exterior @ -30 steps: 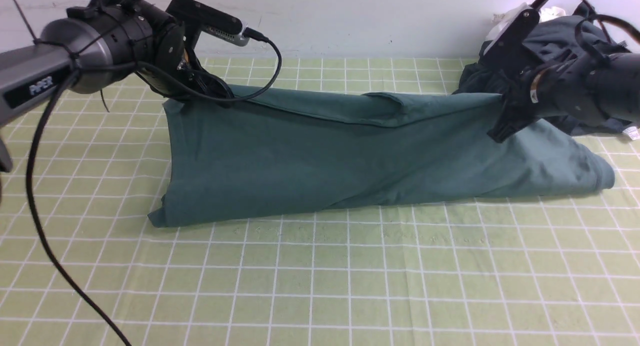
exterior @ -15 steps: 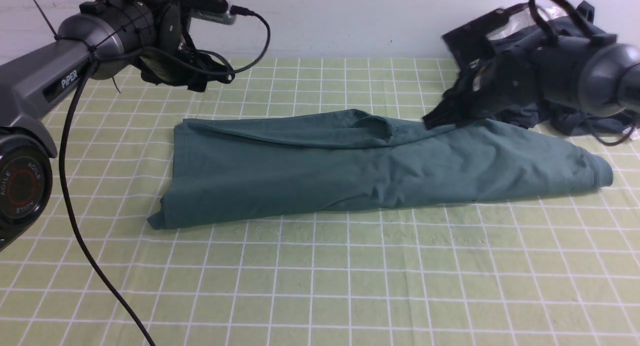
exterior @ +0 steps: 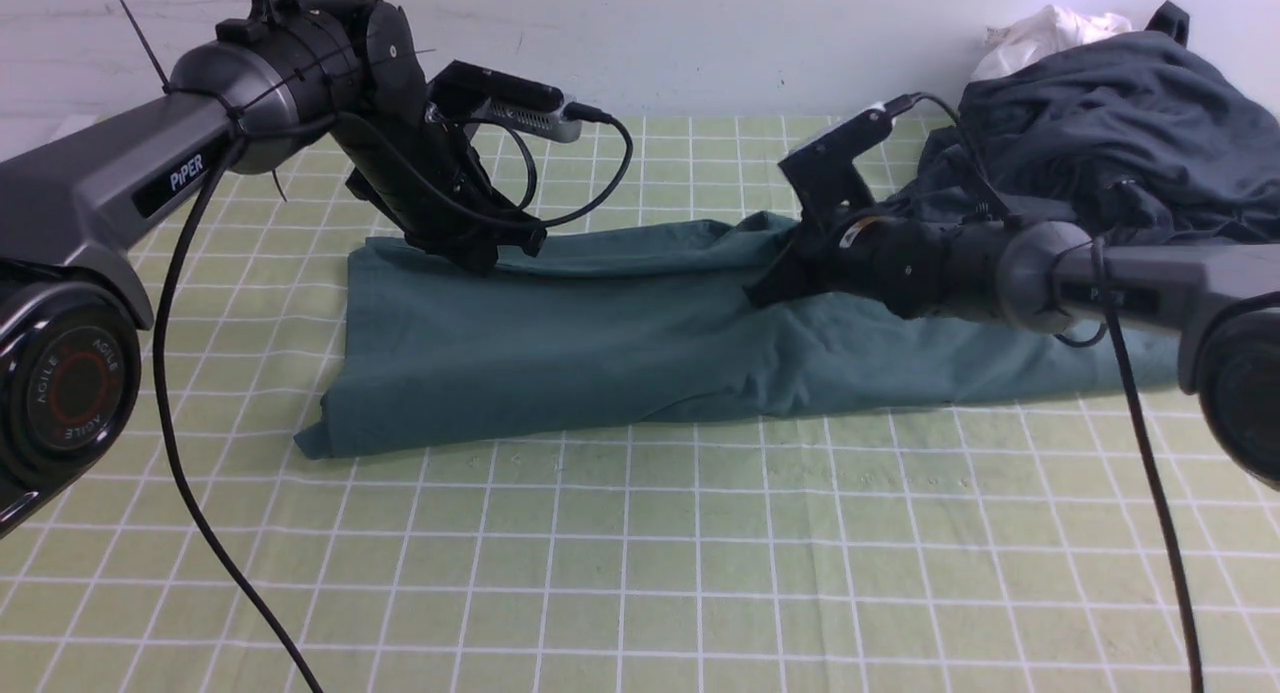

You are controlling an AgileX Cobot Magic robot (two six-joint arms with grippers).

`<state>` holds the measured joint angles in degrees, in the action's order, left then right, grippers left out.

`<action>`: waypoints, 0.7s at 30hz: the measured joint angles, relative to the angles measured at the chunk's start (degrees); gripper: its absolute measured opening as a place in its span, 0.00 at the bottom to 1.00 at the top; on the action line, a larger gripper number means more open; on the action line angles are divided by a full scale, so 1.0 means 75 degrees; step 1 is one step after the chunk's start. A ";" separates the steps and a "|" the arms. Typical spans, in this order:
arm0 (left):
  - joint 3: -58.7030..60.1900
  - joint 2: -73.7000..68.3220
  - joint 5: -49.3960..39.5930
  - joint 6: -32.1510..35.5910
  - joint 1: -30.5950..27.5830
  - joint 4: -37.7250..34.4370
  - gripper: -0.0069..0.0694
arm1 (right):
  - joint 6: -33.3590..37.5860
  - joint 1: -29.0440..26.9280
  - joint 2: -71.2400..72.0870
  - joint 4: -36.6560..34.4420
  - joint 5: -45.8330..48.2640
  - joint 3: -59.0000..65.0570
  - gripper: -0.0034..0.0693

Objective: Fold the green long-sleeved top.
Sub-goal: Use both arms to drag the lower edge of the fabric forward and fold it over the upper edge, then use the right arm to clamp the right edge of the fabric

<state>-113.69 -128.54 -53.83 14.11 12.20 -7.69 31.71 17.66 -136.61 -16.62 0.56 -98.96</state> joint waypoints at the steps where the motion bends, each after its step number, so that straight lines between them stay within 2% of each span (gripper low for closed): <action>1: 0.0000 0.0000 0.0008 0.0000 0.0000 0.0000 0.09 | 0.0011 -0.0092 -0.0010 -0.0318 -0.0026 -0.0168 0.03; 3: 0.0000 -0.0053 0.0022 0.0014 0.0000 0.0085 0.09 | 0.0057 -0.0413 -0.0001 -0.1088 0.0139 -0.0613 0.05; 5: 0.0000 -0.0135 0.0028 0.0031 0.0000 0.0329 0.09 | 0.0097 -0.0677 0.0059 -0.1421 0.0655 -0.0905 0.09; 9: 0.0000 -0.0257 -0.0156 -0.0112 0.0000 0.0884 0.09 | 0.0057 -0.1221 0.0408 -0.1616 0.2562 -0.1197 0.17; 10: 0.0000 -0.0257 -0.0217 -0.0134 0.0000 0.0947 0.09 | 0.0039 -0.1273 0.0438 -0.1616 0.2686 -0.1213 0.17; 11: 0.0000 -0.0257 -0.0471 -0.0200 0.0000 0.1026 0.09 | -0.0119 -0.1464 0.0721 -0.1593 0.3670 -0.1236 0.19; 17: 0.0000 -0.0257 -0.1060 -0.0235 0.0000 0.0912 0.09 | -0.0678 -0.2041 0.2043 -0.0690 0.6527 -0.1287 0.22; 20: 0.0000 -0.0257 -0.1364 -0.0080 0.0000 0.0553 0.09 | -0.0915 -0.2294 0.2431 -0.0101 0.7503 -0.1310 0.22; 21: 0.0094 -0.0169 -0.1643 0.0242 -0.0015 0.0103 0.09 | -0.1184 -0.2549 0.2714 0.0462 0.8080 -0.1219 0.22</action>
<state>-112.98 -129.80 -66.16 15.92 12.08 -6.92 22.83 -1.45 -116.25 -13.16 61.16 -108.10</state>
